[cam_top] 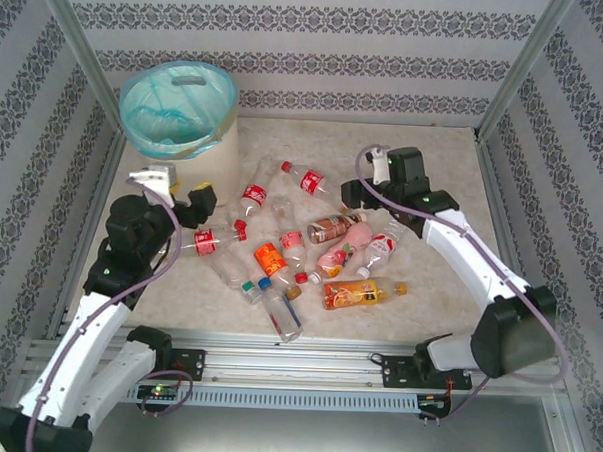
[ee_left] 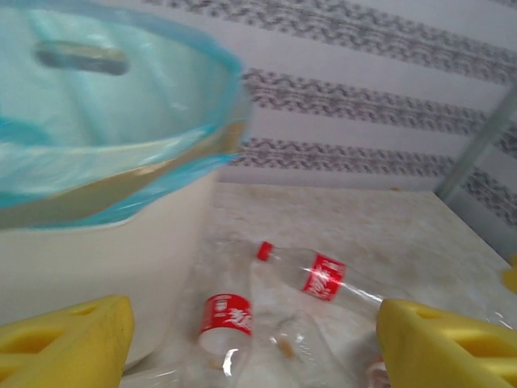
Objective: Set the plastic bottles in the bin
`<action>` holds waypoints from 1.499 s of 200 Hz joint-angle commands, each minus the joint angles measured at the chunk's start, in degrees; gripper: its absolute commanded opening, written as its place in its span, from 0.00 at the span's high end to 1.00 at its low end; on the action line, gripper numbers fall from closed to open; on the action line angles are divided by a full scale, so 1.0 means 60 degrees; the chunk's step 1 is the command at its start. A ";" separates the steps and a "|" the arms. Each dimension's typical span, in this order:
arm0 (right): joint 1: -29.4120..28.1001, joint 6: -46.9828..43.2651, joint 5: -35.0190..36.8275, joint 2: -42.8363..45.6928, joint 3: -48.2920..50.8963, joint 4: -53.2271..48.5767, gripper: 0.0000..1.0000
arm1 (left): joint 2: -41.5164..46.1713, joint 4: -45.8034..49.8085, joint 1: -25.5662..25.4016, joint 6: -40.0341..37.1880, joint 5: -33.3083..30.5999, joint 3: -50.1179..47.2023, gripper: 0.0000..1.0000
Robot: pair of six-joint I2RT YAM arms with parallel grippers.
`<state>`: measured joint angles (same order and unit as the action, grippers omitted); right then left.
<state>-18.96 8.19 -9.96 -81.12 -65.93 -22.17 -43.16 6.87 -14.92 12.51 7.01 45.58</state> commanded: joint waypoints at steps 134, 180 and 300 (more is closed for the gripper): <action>-0.0150 -0.2591 -0.0473 -0.6218 -0.5338 -0.2594 0.20 | -0.6380 0.2654 -0.2452 -0.0280 0.1122 0.5353 0.15; -0.0278 -0.2731 -0.0476 -0.6682 -0.5578 -0.2654 0.21 | -0.7057 0.2574 -0.2450 0.0023 0.1622 0.5562 0.15; -0.0456 -0.3692 0.0699 -0.7458 -0.5885 -0.3153 0.22 | -0.7163 0.2553 -0.2454 -0.0003 0.1266 0.5426 0.13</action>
<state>-21.17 -11.75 -8.86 -124.62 -99.37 -38.79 -87.81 22.57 -29.19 12.05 15.97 78.28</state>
